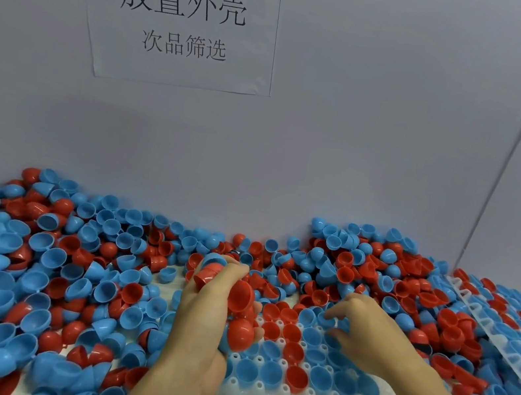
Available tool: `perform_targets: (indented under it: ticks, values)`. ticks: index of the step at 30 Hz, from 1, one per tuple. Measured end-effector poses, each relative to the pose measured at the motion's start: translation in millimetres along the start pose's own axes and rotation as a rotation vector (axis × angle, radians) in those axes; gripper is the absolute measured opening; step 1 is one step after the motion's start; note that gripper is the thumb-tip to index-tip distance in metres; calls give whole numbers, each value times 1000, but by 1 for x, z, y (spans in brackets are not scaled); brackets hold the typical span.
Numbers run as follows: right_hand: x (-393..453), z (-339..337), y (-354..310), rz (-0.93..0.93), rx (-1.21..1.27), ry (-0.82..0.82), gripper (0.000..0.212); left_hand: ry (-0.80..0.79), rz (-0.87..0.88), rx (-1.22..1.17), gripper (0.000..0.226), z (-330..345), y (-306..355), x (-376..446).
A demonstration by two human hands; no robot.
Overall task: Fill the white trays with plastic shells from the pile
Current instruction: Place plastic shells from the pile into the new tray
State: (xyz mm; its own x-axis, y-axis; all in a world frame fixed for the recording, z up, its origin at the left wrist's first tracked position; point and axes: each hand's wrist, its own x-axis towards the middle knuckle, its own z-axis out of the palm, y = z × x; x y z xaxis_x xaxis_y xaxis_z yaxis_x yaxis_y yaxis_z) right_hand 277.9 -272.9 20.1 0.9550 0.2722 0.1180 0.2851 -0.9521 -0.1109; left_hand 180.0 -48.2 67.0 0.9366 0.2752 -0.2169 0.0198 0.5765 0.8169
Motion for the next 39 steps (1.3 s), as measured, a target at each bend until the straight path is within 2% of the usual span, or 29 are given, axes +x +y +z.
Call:
perform_targets:
  ticks: [8, 34, 39]
  values:
    - [4, 2, -20, -25, 32, 81, 30, -33, -12, -4, 34, 0, 0, 1]
    - [3, 0, -29, -60, -84, 45, 36, -29, -48, -18, 35, -2, 1, 2]
    - [0, -5, -32, -73, -60, 83, 34, -36, -79, -43, 38, -4, 1, 3]
